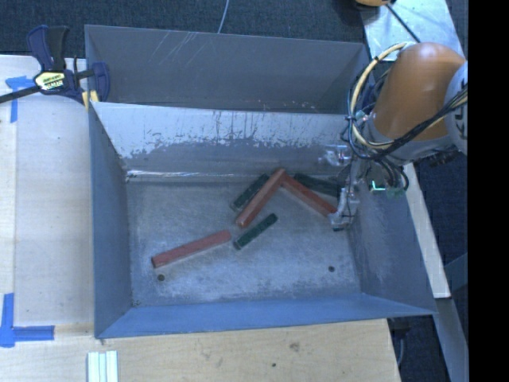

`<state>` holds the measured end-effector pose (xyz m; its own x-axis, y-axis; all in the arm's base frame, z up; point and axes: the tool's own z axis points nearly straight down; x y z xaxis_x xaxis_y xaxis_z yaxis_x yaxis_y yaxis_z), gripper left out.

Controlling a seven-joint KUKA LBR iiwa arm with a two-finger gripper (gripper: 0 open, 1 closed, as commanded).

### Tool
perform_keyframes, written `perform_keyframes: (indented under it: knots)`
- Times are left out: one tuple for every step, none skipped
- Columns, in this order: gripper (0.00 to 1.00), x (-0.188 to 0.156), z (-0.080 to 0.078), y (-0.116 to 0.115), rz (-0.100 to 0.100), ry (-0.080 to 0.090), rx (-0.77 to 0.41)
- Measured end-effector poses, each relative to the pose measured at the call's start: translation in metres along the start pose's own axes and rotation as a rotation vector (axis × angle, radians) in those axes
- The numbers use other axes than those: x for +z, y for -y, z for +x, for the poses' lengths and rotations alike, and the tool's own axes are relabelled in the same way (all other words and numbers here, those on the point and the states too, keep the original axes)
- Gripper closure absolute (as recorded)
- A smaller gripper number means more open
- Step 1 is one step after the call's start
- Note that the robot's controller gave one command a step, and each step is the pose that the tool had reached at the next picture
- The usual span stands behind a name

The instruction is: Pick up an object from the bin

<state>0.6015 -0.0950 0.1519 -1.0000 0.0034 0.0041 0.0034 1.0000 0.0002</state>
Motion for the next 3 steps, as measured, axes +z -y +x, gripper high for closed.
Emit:
perform_keyframes:
  knots:
    - [0.00, -0.003, -0.001, 0.000, 0.001, 0.005, -0.001]
    - [0.00, -0.010, 0.032, -0.017, 0.000, 0.009, -0.015]
    - [0.00, 0.057, -0.006, 0.018, 0.002, 0.017, 0.044]
